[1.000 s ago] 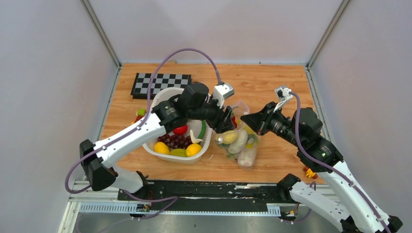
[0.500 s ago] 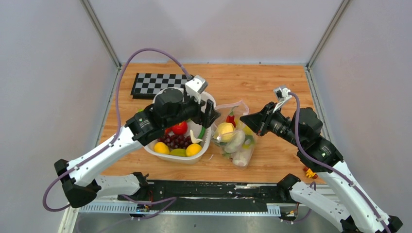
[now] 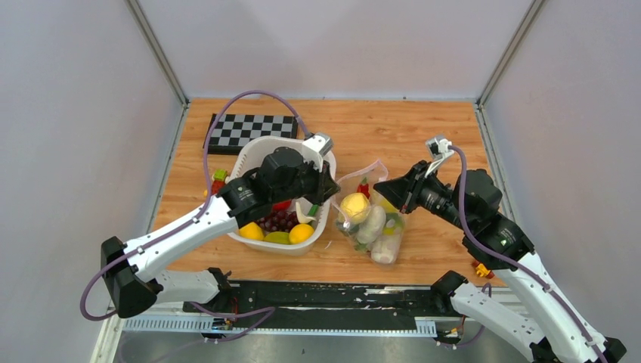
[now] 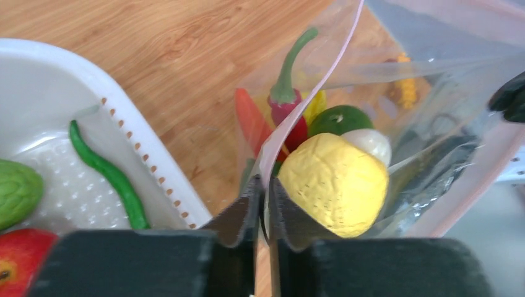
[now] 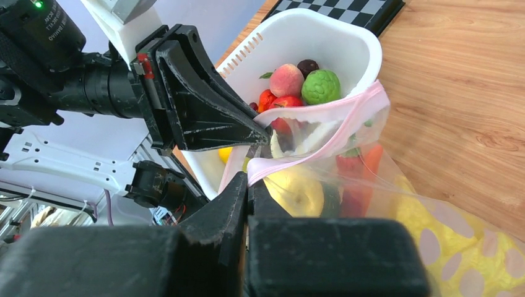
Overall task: Place the food in the zip-top bag and seal the zipper
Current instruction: Adjust the zipper food storage bag at the center of the board.
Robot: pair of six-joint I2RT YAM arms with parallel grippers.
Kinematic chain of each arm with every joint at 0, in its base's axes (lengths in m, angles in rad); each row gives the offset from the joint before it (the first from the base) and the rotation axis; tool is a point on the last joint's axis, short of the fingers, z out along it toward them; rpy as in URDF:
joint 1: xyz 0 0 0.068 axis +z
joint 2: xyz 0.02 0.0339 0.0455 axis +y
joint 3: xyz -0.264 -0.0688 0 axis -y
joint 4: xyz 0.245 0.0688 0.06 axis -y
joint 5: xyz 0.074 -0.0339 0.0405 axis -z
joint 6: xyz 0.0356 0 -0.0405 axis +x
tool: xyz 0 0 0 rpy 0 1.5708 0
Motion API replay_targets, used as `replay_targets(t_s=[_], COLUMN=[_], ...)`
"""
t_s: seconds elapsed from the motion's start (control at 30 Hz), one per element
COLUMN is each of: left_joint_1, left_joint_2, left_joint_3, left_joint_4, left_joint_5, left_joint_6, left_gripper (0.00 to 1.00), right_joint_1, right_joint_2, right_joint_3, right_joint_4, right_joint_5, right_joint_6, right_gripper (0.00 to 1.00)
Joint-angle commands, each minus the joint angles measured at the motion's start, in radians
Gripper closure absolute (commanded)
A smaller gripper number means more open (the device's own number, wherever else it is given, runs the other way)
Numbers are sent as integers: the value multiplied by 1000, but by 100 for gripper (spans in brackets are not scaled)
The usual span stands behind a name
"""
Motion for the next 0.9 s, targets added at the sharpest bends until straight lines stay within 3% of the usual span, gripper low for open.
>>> replay_targets(t_s=[0.0, 0.03, 0.17, 0.23, 0.33, 0.47, 0.53, 0.63, 0.77, 0.8, 0.83, 0.87], left_joint_1=[4, 4, 4, 3, 4, 5, 4, 4, 5, 4, 4, 4], left_joint_2=[-22, -19, -20, -42, -74, -35, -23, -29, -13, -17, -22, -29], left_joint_3=[79, 95, 147, 151, 130, 121, 103, 51, 53, 46, 38, 33], left_joint_4=[121, 127, 132, 140, 143, 74, 98, 181, 123, 122, 126, 128], left_joint_5=[99, 123, 185, 171, 90, 22, 52, 68, 17, 8, -2, -11], left_joint_6=[-24, -23, -33, -43, -42, -49, -67, -92, -71, -69, -70, -70], left_gripper=[94, 100, 100, 100, 100, 100, 100, 100, 100, 95, 81, 78], right_joint_1=[2, 1, 2, 1, 1, 1, 1, 1, 1, 1, 2, 2], right_joint_2=[-14, -6, 1, -9, -29, 73, 107, 75, 67, 73, 77, 80], right_joint_3=[18, 22, 31, 62, 94, 201, 228, 165, 110, 109, 109, 106], right_joint_4=[61, 46, 13, -44, -65, -295, -355, -270, -207, -207, -205, -199], right_joint_5=[23, 45, 119, 218, 304, 442, 438, 362, 318, 307, 299, 293], right_joint_6=[-7, -3, 32, 110, 96, 55, 51, 37, 64, 65, 67, 67], right_gripper=[100, 100, 100, 100, 99, 100, 100, 100, 100, 100, 100, 100])
